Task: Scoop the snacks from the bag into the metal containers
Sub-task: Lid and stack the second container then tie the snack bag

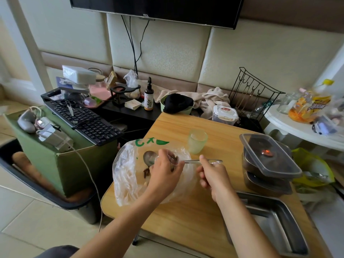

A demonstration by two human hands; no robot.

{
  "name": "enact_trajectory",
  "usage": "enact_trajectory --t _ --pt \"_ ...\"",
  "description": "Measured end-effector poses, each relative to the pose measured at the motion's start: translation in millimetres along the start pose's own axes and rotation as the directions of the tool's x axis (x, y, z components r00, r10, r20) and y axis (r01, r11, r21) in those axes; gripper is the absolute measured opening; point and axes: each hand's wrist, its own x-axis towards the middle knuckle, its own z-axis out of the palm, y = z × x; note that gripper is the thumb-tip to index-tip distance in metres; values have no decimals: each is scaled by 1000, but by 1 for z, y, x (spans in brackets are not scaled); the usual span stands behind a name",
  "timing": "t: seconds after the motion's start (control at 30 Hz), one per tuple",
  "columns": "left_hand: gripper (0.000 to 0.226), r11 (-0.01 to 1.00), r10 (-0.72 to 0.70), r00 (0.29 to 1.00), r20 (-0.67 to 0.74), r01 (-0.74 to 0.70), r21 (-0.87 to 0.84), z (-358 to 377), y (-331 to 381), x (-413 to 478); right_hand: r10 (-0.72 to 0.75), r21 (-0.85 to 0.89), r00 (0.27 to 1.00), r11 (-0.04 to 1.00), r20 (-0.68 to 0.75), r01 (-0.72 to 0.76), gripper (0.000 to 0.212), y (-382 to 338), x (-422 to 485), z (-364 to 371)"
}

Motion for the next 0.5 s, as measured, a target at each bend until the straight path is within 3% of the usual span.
enact_trajectory --t 0.1,0.17,0.23,0.3,0.37,0.5 --pt "32 999 -30 1000 8 30 25 1 -1 1 -26 -98 998 995 64 32 50 -5 -5 4" --pt "32 999 -38 999 23 37 40 2 0 2 -166 -250 984 952 68 178 48 -7 -8 5" --pt "31 998 -34 999 38 32 51 2 0 1 -390 -327 913 853 117 407 36 -9 -15 8" --pt "29 998 -39 997 59 36 52 2 1 1 -590 -292 776 719 223 631 13 -12 -24 10" --pt "24 997 -46 996 76 41 58 2 2 0 -644 -318 678 599 354 735 3 -13 -28 11" --pt "21 992 -41 995 86 31 121 2 3 -2 -648 -450 633 456 424 768 7 -7 -22 9"
